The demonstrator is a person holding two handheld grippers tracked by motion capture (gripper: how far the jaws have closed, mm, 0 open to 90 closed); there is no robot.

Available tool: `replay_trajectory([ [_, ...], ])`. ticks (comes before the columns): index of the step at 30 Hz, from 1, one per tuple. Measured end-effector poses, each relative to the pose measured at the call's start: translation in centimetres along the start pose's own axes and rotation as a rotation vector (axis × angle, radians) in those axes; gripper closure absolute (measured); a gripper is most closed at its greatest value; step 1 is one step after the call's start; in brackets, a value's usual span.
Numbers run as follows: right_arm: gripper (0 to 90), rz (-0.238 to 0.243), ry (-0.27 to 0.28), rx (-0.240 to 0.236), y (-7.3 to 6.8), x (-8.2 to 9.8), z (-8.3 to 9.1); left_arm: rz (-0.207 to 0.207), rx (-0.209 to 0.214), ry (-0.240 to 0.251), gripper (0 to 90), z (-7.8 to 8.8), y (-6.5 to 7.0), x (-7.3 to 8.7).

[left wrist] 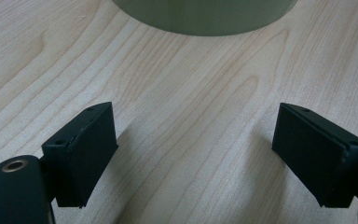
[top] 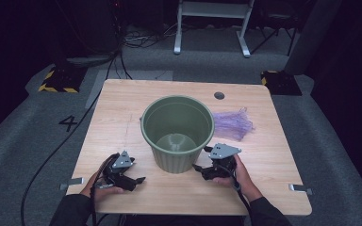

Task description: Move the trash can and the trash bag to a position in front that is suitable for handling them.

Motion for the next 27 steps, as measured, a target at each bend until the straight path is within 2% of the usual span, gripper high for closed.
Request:
replay_trajectory([
  [15,21.2,0.007,0.007,-0.029,-0.7,-0.7,-1.0,0.000,0.000,0.000,13.1,0.0,0.0,0.0],
  [19,22.3,0.029,-0.013,-0.029,-0.8,-0.4,-0.7,0.000,-0.001,0.001,13.2,0.0,0.0,0.0],
  [21,22.6,0.025,-0.019,0.008,-0.2,0.1,0.0,-0.001,-0.002,0.001,13.2,0.0,0.0,0.0],
  [24,28.5,-0.035,0.008,0.054,1.8,0.9,1.8,-0.001,-0.001,0.001,13.2,0.0,0.0,0.0],
  [26,35.4,-0.067,0.022,0.102,3.3,1.4,3.0,-0.001,-0.002,0.001,13.1,0.0,0.0,0.0],
  [27,35.9,-0.079,0.025,0.126,4.0,1.6,3.5,-0.001,-0.002,0.001,13.1,0.0,0.0,0.0],
])
Point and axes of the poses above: each handheld gripper's, and its own axes: z roughly backward along the jaws, x roughly out of its underside, y roughly to its right, the point moved 2 cm from there along -z, roughly forward along the jaws, and after that the axes turned 1 degree about -x, right-handed, at the moved point
